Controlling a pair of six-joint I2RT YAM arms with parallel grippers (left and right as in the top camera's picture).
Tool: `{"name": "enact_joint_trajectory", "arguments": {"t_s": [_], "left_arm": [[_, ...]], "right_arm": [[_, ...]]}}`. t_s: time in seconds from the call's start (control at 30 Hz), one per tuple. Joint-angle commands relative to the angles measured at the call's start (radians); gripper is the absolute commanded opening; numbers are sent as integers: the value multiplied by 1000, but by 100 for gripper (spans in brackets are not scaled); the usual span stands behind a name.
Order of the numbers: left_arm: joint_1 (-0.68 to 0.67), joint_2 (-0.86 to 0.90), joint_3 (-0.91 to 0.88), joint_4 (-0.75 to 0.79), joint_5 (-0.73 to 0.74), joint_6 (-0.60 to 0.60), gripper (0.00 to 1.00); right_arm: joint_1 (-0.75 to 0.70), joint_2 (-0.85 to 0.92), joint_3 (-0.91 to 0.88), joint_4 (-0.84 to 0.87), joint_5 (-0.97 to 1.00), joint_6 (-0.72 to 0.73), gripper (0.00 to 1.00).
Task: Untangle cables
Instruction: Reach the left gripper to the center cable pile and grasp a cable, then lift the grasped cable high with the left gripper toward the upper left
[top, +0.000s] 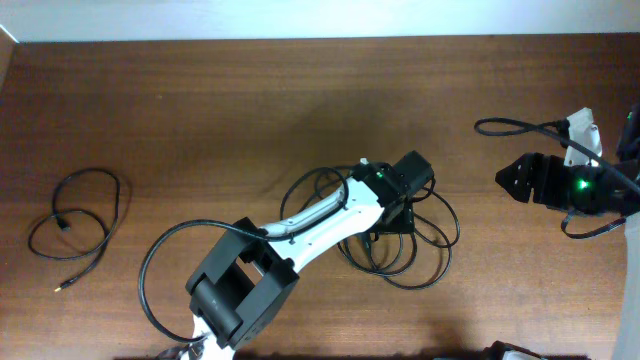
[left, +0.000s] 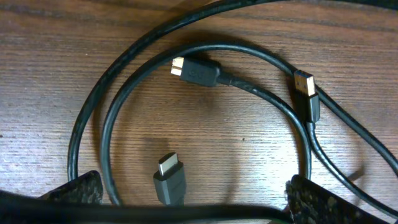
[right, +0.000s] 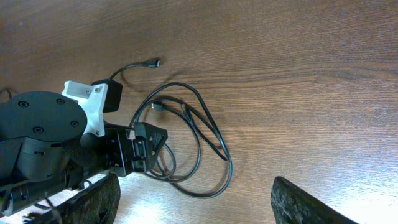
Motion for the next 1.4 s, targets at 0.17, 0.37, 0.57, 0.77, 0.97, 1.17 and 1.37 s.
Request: {"name": "enact_joint_trajectory", "arguments": {"t_s": [0.17, 0.37, 0.57, 0.77, 0.97, 1.17, 1.37], "left_arm": [[-3, 13, -3, -5, 5, -11, 0], [7, -9, 11, -52, 0, 29, 0], [108, -154, 126, -151, 1, 99, 0], [261, -346, 356, -158, 34, 262, 0], [385, -464, 527, -153, 11, 264, 0], [467, -516, 602, -153, 6, 264, 0], [540, -527, 636, -132, 18, 263, 0]], "right_arm": [[-3, 3, 6, 0, 9, -12, 76], [-3, 3, 6, 0, 9, -12, 76], [-3, 3, 6, -1, 9, -12, 77], [-3, 3, 6, -4, 9, -12, 77], [-3, 3, 6, -4, 9, -12, 77], [-3, 3, 6, -4, 9, -12, 77], [-3, 3, 6, -4, 9, -28, 77]]}}
